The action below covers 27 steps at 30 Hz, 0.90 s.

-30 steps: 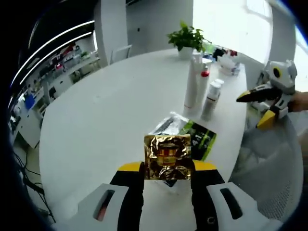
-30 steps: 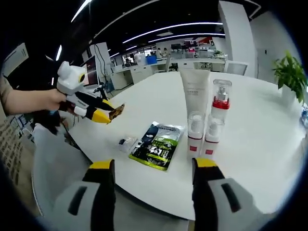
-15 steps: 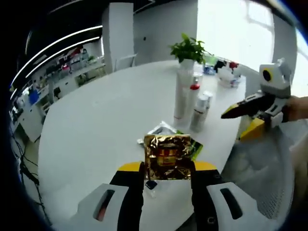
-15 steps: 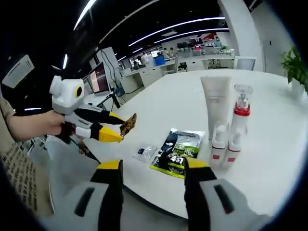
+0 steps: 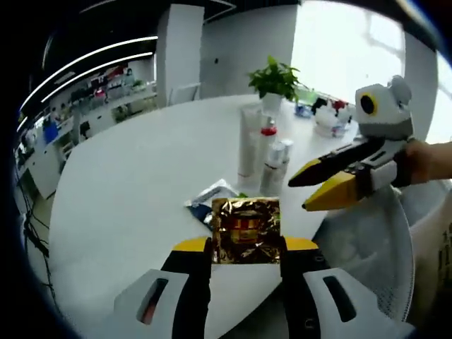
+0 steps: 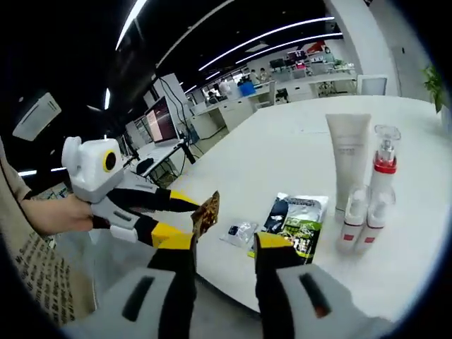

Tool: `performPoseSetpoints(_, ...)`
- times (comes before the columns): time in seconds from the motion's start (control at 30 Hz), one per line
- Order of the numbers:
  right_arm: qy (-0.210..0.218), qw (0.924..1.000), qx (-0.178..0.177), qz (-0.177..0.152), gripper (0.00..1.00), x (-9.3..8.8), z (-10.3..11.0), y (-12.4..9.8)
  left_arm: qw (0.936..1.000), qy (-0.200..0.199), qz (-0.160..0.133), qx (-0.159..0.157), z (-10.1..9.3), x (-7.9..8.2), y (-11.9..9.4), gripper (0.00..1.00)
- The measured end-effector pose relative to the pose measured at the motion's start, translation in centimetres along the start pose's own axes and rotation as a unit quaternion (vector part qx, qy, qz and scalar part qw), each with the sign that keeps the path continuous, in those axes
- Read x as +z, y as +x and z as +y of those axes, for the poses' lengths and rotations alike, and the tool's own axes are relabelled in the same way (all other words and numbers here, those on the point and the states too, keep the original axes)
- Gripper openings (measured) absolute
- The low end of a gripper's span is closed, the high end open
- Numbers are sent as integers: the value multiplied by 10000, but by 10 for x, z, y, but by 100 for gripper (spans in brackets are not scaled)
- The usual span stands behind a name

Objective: Arrange the skincare products in the storage area until every visible bottle or jar stands upright without overlapping.

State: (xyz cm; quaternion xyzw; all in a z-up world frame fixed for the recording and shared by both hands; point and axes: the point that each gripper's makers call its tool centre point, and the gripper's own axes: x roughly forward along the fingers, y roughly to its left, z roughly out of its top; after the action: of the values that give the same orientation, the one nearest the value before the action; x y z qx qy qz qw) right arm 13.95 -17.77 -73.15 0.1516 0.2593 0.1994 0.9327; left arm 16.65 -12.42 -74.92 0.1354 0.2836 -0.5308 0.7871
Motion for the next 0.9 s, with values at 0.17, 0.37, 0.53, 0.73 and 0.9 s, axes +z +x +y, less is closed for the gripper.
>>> performPoseSetpoints(0.17, 188, 9997, 173, -58, 23, 4, 8, 6, 9999, 34, -95, -10, -6, 6, -2, 35)
performPoseSetpoints(0.37, 307, 9991, 288, -88, 15, 5, 12, 10, 9999, 32, -155, -57, -11, 9, -4, 35)
performPoseSetpoints(0.53, 455, 9982, 381, -131, 6, 7, 12, 12, 9998, -27, -196, -69, -11, 13, -7, 35)
performPoseSetpoints(0.73, 536, 9968, 551, -213, 1, 15, 19, 15, 9998, -15, -191, -22, -7, 14, -9, 35)
performPoseSetpoints(0.9, 547, 9961, 648, -224, 1, 19, 20, 17, 9997, -92, -206, -67, -3, 15, -8, 36)
